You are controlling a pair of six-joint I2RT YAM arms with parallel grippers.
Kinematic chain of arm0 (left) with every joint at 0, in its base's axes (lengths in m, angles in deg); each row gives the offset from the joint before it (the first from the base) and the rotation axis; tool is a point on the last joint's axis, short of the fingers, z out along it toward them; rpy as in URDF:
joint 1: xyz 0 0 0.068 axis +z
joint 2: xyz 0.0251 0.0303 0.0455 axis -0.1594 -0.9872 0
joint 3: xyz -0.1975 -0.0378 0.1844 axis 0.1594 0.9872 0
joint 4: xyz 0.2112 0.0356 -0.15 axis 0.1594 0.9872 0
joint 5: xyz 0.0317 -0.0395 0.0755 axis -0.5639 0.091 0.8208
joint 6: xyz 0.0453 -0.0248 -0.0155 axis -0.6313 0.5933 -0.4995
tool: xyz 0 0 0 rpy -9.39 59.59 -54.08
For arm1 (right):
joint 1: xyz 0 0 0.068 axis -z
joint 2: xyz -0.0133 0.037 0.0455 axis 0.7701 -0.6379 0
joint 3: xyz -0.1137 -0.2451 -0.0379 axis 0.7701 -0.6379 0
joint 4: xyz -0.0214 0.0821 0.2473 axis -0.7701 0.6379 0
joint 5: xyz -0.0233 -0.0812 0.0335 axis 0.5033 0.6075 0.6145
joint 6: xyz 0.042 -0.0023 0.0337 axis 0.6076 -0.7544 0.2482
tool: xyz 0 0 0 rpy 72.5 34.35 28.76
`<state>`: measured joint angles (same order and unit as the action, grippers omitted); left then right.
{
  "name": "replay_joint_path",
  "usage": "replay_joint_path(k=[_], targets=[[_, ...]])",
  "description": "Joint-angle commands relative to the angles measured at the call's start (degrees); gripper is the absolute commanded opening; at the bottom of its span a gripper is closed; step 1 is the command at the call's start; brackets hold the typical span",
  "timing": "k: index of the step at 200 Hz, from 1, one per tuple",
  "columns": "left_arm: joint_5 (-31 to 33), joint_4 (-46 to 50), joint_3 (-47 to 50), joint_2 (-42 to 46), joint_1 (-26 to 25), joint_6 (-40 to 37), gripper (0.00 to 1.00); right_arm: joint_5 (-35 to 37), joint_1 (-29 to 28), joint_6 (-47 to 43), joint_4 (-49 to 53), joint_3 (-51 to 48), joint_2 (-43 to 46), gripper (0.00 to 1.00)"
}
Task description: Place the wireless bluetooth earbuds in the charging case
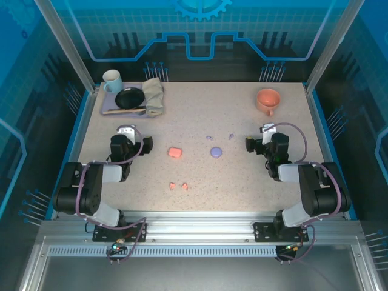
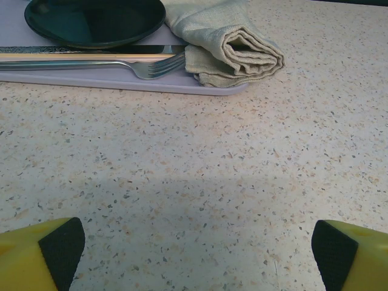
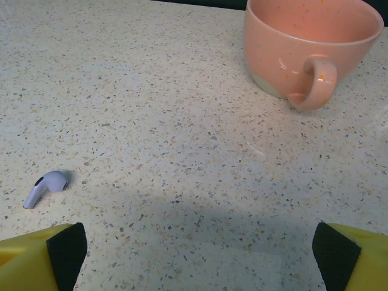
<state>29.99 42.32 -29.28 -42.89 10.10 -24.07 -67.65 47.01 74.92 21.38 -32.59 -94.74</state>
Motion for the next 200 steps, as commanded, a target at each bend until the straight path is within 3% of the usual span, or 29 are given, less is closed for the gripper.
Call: replay_joint_path(k=[1,138,160,200], targets=[[-1.3,-1.4,-0.8,0.3,0.1,0.3,0.99,-0.4,0.0,-0.3,-1.4,0.7,0.3,1.00],[-1.5,-1.5,-0.9,0.6,0.1,0.3,0.99,0.3,0.5,0.5,-0.7,0.8,0.9,1.00],[-0.2,6.6,-4.0,3.9,0.1,0.8,0.99,4.4,0.5,2.3,9.1,3.4,7.3,1.00],[3.1,29.9,-14.6,11.8,0.1,3.5,0.99,10.3,1.3,17.3,47.9,20.4,15.3,1.00]])
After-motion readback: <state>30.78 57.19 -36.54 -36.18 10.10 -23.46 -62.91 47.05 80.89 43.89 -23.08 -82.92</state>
